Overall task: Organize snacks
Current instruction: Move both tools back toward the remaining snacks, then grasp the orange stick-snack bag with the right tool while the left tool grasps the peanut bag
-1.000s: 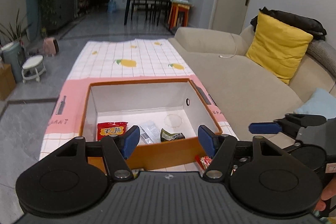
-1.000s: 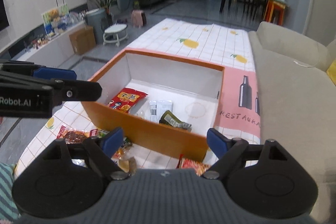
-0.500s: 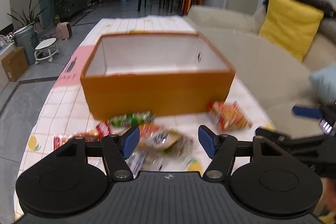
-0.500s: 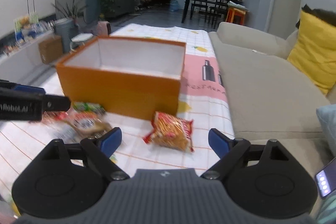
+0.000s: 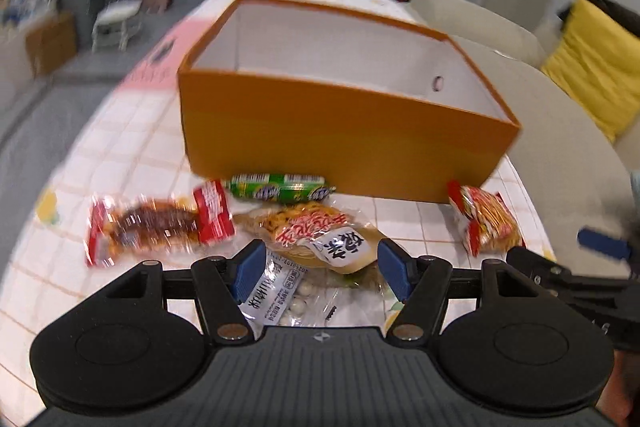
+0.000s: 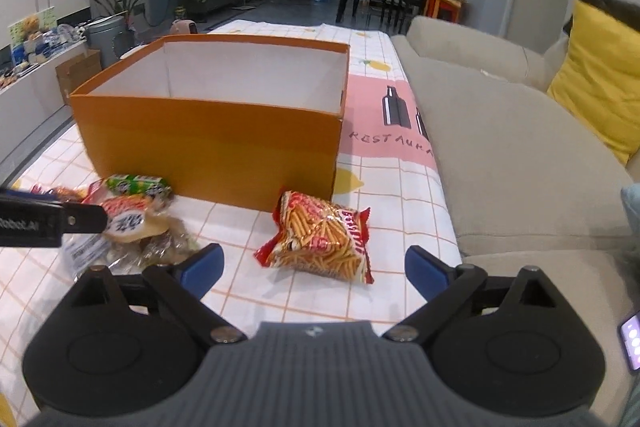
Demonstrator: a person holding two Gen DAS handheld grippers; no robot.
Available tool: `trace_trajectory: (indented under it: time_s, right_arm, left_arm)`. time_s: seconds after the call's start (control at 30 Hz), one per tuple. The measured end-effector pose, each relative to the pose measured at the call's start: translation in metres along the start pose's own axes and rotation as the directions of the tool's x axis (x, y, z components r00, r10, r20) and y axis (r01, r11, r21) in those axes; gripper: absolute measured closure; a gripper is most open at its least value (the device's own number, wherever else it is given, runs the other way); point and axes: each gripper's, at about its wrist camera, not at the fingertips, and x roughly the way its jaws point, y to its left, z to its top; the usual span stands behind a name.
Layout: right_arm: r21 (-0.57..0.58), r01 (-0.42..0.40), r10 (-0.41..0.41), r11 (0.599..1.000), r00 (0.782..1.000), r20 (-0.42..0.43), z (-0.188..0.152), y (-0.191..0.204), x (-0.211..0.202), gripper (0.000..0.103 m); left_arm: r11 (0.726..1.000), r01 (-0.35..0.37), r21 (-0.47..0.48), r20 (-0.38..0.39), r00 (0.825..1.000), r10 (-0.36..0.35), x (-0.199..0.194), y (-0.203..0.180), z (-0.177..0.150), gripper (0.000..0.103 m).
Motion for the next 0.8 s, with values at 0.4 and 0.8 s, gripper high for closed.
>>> trace_trajectory:
  time_s: [0.4, 0.8]
  right_arm:
    - [0.08, -0.001, 0.008, 0.997, 0.996, -0.087, 0.016, -0.011, 0.055, 0.021]
    - [0.069, -0.053, 0.06, 0.996, 0.993, -0.106, 0.005, -0.014, 0.064, 0.045]
  left_arm:
    - [0.981, 0.029, -0.193, -0.092, 0.995, -0.048, 0.031, 0.022, 0.008, 0.03]
    - [0.976, 0.061, -0.209, -0.061, 0.995, -0.075, 0.026, 0.023, 0.004, 0.077]
